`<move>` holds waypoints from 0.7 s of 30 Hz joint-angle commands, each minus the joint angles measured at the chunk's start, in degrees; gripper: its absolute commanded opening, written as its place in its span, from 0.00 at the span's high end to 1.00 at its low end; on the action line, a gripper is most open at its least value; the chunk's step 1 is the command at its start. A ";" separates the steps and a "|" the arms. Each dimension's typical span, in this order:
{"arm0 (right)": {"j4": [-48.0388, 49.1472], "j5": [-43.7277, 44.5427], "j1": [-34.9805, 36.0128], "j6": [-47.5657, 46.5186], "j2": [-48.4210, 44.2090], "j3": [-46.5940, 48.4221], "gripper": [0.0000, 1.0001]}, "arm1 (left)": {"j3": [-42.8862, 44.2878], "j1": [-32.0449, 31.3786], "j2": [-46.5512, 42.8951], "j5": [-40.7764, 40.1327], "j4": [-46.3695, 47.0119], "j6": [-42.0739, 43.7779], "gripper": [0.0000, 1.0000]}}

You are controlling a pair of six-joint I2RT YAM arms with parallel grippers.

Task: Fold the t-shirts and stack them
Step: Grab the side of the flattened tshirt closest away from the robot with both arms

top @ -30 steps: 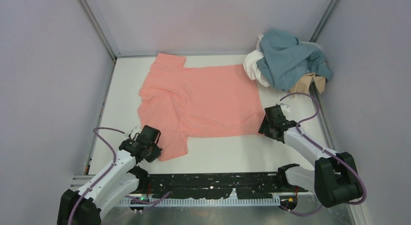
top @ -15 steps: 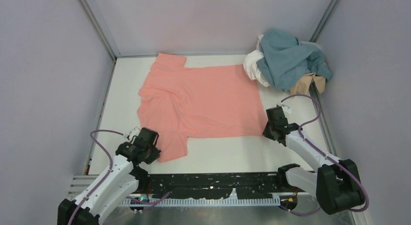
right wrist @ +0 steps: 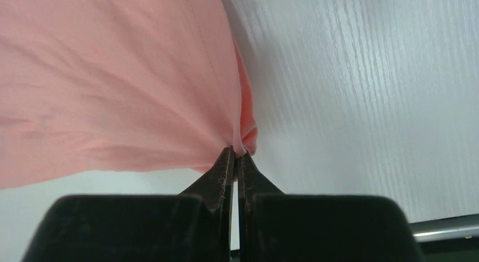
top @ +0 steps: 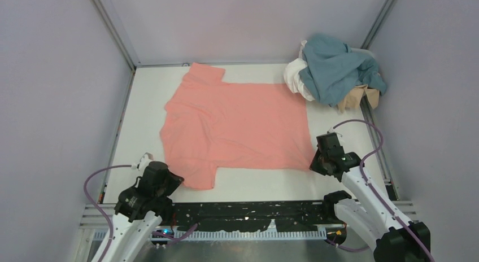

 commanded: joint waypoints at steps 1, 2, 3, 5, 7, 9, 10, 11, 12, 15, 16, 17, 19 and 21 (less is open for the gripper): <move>-10.22 -1.63 1.34 3.19 -4.13 3.21 0.95 | 1.28 -0.10 -4.24 2.82 -9.78 -0.97 1.00; -11.13 -0.76 1.46 4.16 -5.71 3.42 0.95 | 1.07 -0.10 -4.77 2.87 -9.86 -1.31 1.00; -12.11 -0.35 2.10 4.60 -6.64 3.52 0.95 | 0.84 -0.10 -5.05 3.04 -9.39 -1.33 1.00; -12.47 1.05 2.57 6.04 -8.97 3.51 0.94 | 0.52 -0.10 -5.15 3.56 -7.66 -0.80 1.00; -12.40 2.04 2.63 6.24 -9.21 3.67 0.95 | 0.94 -0.12 -4.45 3.09 -6.44 0.03 1.00; -11.63 2.51 2.63 5.91 -7.94 3.84 0.95 | 1.32 -0.10 -3.35 2.40 -4.26 1.01 1.00; -11.08 2.41 2.63 5.48 -6.84 3.78 0.95 | 1.21 -0.10 -2.73 2.28 -2.09 1.53 1.00; -9.44 2.37 2.64 5.26 -6.28 3.67 0.95 | 0.84 -0.10 -2.19 2.37 0.66 1.84 1.00; -8.45 2.15 2.64 4.72 -5.09 3.69 0.95 | 0.30 -0.12 -1.40 2.82 3.75 2.17 1.00; -4.30 1.88 2.64 3.27 -1.44 4.88 0.94 | -0.80 -0.10 3.05 3.70 13.53 2.87 1.00; -3.55 1.85 2.59 2.79 -0.68 5.18 0.94 | -0.40 -0.10 4.85 3.28 15.82 3.12 1.00; -2.68 1.93 2.61 2.19 0.97 5.88 0.94 | 0.25 -0.10 7.06 2.56 17.79 3.16 1.00; -1.63 2.41 2.63 1.12 3.43 7.34 0.95 | 2.20 -0.01 11.57 1.54 22.61 3.85 1.00; -0.97 3.31 2.66 -0.08 5.91 9.47 0.95 | 4.79 0.20 16.76 0.99 24.87 5.11 1.00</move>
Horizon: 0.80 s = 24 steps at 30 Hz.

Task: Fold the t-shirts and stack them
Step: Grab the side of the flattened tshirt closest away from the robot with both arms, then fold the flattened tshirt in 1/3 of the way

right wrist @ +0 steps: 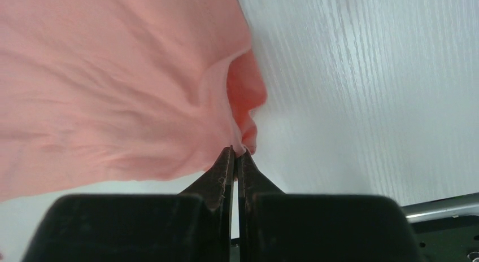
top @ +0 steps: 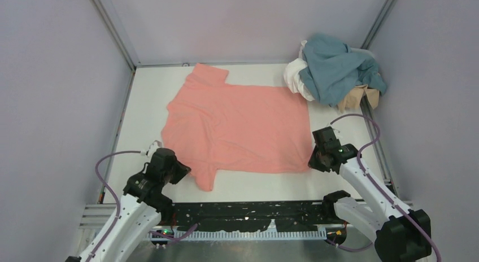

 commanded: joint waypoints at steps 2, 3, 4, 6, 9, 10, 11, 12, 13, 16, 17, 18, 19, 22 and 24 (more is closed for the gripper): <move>5.54 3.15 0.21 -4.97 5.29 7.89 0.95 | 7.32 1.05 11.94 -1.91 13.75 4.58 1.00; 5.35 3.27 0.19 -5.69 6.31 9.91 0.94 | 8.62 1.95 14.34 -1.43 14.86 5.46 1.00; 5.07 3.63 0.14 -7.01 8.55 10.98 0.94 | 9.85 3.70 16.68 -0.56 16.01 6.51 1.00; 5.10 3.73 0.12 -8.21 11.28 13.37 0.95 | 12.42 6.40 20.69 1.67 17.99 8.14 1.00; 7.52 3.92 0.02 -8.59 13.85 15.35 0.95 | 14.47 9.03 25.82 2.47 21.04 9.71 1.00; 8.00 4.23 -0.26 -8.60 14.37 15.76 0.95 | 15.12 9.71 27.22 2.51 22.08 9.91 1.00; 8.76 4.82 -0.42 -8.61 15.35 16.73 0.94 | 15.86 10.49 28.54 2.63 23.03 10.04 1.00; 9.06 4.99 -0.74 -8.79 15.91 17.29 0.94 | 16.92 11.25 30.04 2.87 23.88 10.63 1.00; 9.55 5.12 -0.97 -9.23 17.08 18.32 0.94 | 18.45 12.11 31.62 3.01 23.98 11.20 1.00; 11.20 4.77 -2.23 -9.77 19.30 20.06 0.94 | 22.92 13.59 36.13 2.01 22.82 12.72 1.00; 12.50 4.34 -2.55 -9.72 20.12 20.60 0.95 | 23.81 13.81 37.38 1.80 23.24 13.06 1.00; 13.97 4.13 -3.12 -9.69 20.41 20.71 0.94 | 24.33 14.06 38.59 1.81 24.04 13.35 1.00; 14.66 3.63 -3.43 -9.59 20.95 20.98 0.95 | 24.85 14.24 39.76 2.00 24.51 13.54 1.00; 16.73 2.93 -4.96 -9.40 22.17 21.59 0.95 | 26.92 15.07 43.51 2.66 24.75 14.10 1.00; 16.82 2.76 -5.57 -9.35 24.11 22.56 0.95 | 29.03 15.67 46.59 2.95 24.48 14.31 1.00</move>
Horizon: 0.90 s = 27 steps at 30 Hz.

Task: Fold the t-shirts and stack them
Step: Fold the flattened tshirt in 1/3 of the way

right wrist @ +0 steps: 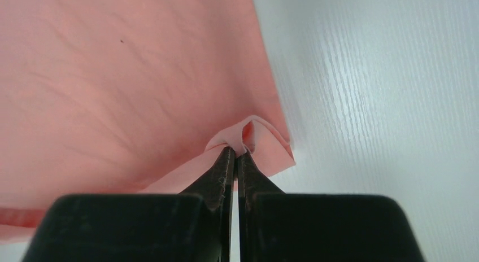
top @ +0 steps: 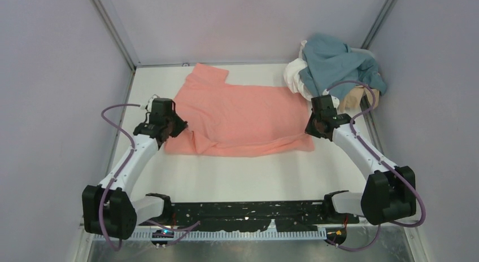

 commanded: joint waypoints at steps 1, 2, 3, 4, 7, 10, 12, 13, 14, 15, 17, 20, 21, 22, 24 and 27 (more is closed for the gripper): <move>4.04 0.12 -1.59 -0.20 2.46 3.61 0.95 | 5.00 1.39 5.23 0.66 2.22 1.78 1.00; 4.82 -0.57 -1.67 -0.26 3.59 4.17 0.94 | 5.92 1.55 6.43 0.71 2.16 1.91 1.00; 5.27 -1.14 -1.79 -0.33 4.01 4.42 0.94 | 6.94 1.60 7.75 0.80 2.20 2.05 1.00; 6.40 -1.83 -1.86 -0.32 4.77 4.83 0.95 | 7.91 1.67 9.01 0.73 1.98 2.39 1.00; 7.87 -1.86 -1.92 -0.15 6.12 5.65 0.94 | 10.63 2.48 11.68 -1.01 0.11 2.61 1.00; 8.00 -0.07 -2.24 -0.47 7.59 5.68 0.94 | 11.33 3.83 13.19 -2.98 0.40 2.43 1.00; 8.22 1.11 -2.60 -0.53 8.18 5.46 0.94 | 11.80 4.63 14.40 -3.16 0.81 2.43 1.00; 8.74 1.50 -2.70 -0.61 8.36 5.25 0.94 | 12.27 5.08 15.11 -2.77 0.97 2.58 1.00; 9.03 1.66 -2.89 -0.59 8.42 5.09 0.95 | 12.97 5.32 16.07 -2.41 0.92 2.83 1.00; 9.82 1.92 -3.06 -0.56 8.42 4.80 0.94 | 13.70 5.45 17.05 -2.32 0.73 3.04 1.00; 10.97 2.42 -3.41 -0.56 8.46 4.38 0.95 | 15.36 5.69 18.90 -2.08 -0.18 3.28 1.00; 11.79 3.29 -4.05 -0.42 9.02 4.19 0.95 | 17.43 6.02 21.45 -1.86 -0.96 3.74 1.00; 11.91 3.39 -4.22 -0.47 9.52 4.22 0.95 | 18.04 6.04 22.31 -1.45 -1.08 3.89 1.00; 12.02 3.43 -4.47 -0.44 9.79 4.19 0.95 | 18.66 6.08 23.30 -1.09 -1.02 4.08 1.00; 12.87 3.02 -4.87 -0.38 10.73 4.19 0.95 | 20.18 6.09 25.20 -0.17 -1.10 4.50 1.00; 14.75 1.87 -5.17 -0.75 13.02 4.63 0.94 | 22.76 6.10 28.46 0.07 -2.57 4.97 1.00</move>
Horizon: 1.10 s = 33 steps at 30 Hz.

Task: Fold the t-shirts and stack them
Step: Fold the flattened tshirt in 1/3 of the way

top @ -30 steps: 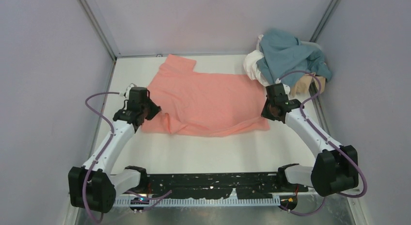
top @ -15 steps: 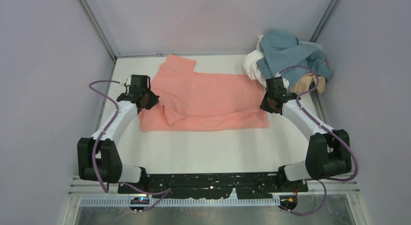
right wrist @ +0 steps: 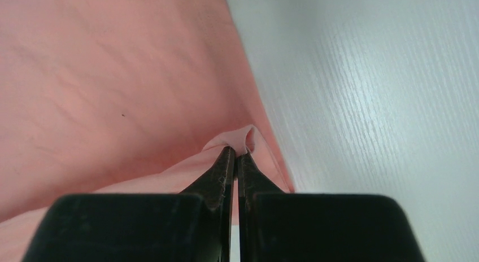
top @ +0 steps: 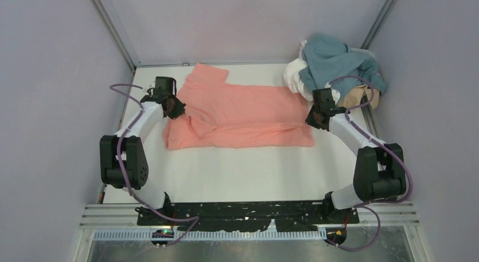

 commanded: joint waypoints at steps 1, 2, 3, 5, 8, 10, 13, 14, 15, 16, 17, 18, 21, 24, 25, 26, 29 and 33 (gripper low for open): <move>4.39 1.03 -0.96 -0.71 2.66 1.51 0.94 | 5.46 0.54 3.92 0.34 -2.51 1.63 1.00; 4.60 0.98 -1.23 -0.99 3.71 2.01 0.93 | 6.53 0.64 5.03 0.18 -3.30 1.86 1.00; 5.26 0.92 -1.35 -1.33 4.14 2.16 0.90 | 7.22 0.60 6.14 0.13 -3.73 2.37 0.98; 5.98 0.70 -1.58 -1.59 5.22 2.74 0.86 | 9.11 0.86 7.53 -0.34 -4.24 2.89 0.81; 6.57 -0.97 -1.62 -2.40 4.60 2.86 0.50 | 12.69 1.17 8.47 0.55 -6.05 5.17 0.47; 6.03 -1.10 -1.66 -2.35 2.94 2.08 0.22 | 13.79 1.18 7.63 0.85 -8.13 6.25 0.02; 4.77 -1.30 -1.55 -1.83 -1.72 -1.19 0.04 | 9.46 1.07 3.78 1.39 -8.27 6.58 0.01; 4.70 -1.58 -1.22 -1.75 -2.89 -2.07 0.00 | 6.45 1.06 2.00 2.49 -6.75 6.56 0.00; 4.58 -2.12 -0.86 -1.91 -5.25 -3.88 0.04 | 2.83 1.07 -0.08 3.98 -4.74 6.51 0.00; 4.65 -2.29 0.05 -2.06 -6.37 -4.69 0.04 | -0.53 1.09 -1.82 5.30 -2.60 6.11 0.00; 5.34 -3.26 1.09 -2.36 -8.26 -6.51 0.05 | -4.01 1.08 -3.43 7.02 -0.40 5.51 0.00; 7.16 -5.42 1.66 -2.50 -8.92 -7.37 0.05 | -6.79 1.04 -4.42 9.01 2.51 5.04 0.00; 11.49 -14.10 4.33 -2.03 -8.33 -9.98 0.05 | -10.29 1.18 -3.10 13.20 6.08 4.80 0.00; 14.49 -18.30 6.13 -0.87 -4.22 -10.21 0.05 | -9.45 1.17 0.28 14.27 6.26 5.14 0.00; 15.01 -18.51 6.39 -0.70 -3.43 -10.35 0.05 | -9.20 1.18 1.40 14.24 6.15 5.27 0.00; 16.17 -18.28 6.46 -0.38 -1.98 -10.52 0.05 | -9.05 1.24 2.21 13.97 6.05 5.28 0.00; 16.39 -17.30 6.53 -0.19 1.02 -10.31 0.05 | -9.27 1.57 3.52 13.62 4.48 5.82 0.00; 15.14 -17.99 6.51 1.03 2.76 -12.23 0.05 | -13.21 2.87 0.97 11.48 3.80 6.03 0.00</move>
